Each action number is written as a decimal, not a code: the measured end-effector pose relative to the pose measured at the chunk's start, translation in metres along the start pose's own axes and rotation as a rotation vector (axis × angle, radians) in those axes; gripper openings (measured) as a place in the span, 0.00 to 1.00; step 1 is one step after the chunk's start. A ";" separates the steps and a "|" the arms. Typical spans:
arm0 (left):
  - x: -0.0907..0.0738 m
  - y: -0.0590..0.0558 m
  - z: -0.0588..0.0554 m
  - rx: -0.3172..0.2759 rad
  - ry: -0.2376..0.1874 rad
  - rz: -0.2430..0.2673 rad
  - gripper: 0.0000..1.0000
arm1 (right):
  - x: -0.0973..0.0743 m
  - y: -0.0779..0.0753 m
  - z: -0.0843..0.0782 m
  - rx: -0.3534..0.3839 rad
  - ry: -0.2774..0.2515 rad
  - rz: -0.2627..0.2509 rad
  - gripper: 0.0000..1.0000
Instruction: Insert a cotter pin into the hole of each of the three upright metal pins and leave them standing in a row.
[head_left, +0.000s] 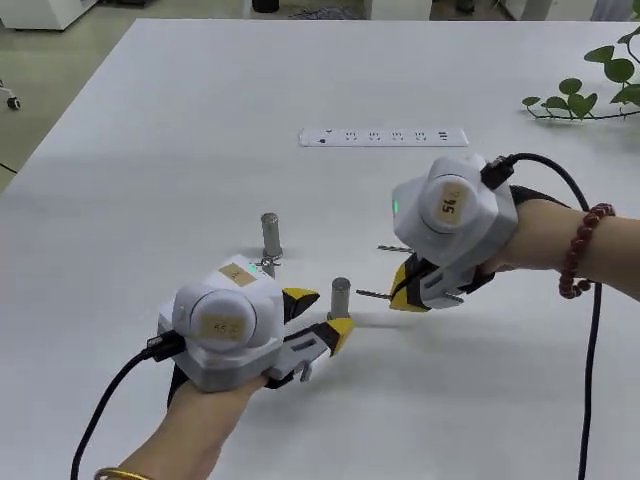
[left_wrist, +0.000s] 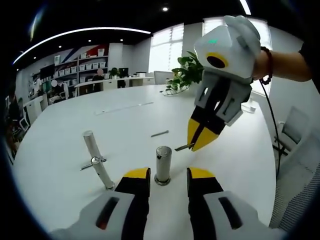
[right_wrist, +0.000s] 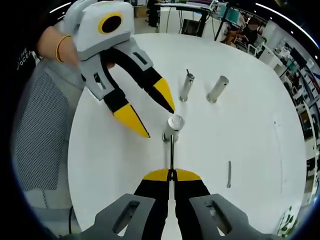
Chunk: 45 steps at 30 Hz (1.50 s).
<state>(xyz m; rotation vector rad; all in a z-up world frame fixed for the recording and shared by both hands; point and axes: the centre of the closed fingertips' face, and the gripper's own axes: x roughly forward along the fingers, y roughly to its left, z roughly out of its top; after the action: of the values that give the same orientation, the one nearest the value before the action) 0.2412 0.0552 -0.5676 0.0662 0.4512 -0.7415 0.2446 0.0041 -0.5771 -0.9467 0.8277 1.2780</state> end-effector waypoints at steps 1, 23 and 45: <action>0.001 0.000 0.000 0.000 0.001 0.002 0.26 | 0.000 0.000 0.001 -0.001 -0.001 0.002 0.00; 0.027 0.004 -0.009 0.040 0.054 0.005 0.14 | 0.003 -0.004 0.008 -0.048 0.019 0.016 0.00; 0.028 0.007 -0.009 0.054 0.043 0.001 0.10 | 0.001 -0.003 0.023 -0.040 -0.024 0.022 0.00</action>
<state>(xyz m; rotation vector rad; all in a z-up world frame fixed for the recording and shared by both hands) 0.2607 0.0442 -0.5878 0.1330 0.4726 -0.7523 0.2470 0.0252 -0.5685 -0.9548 0.7983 1.3263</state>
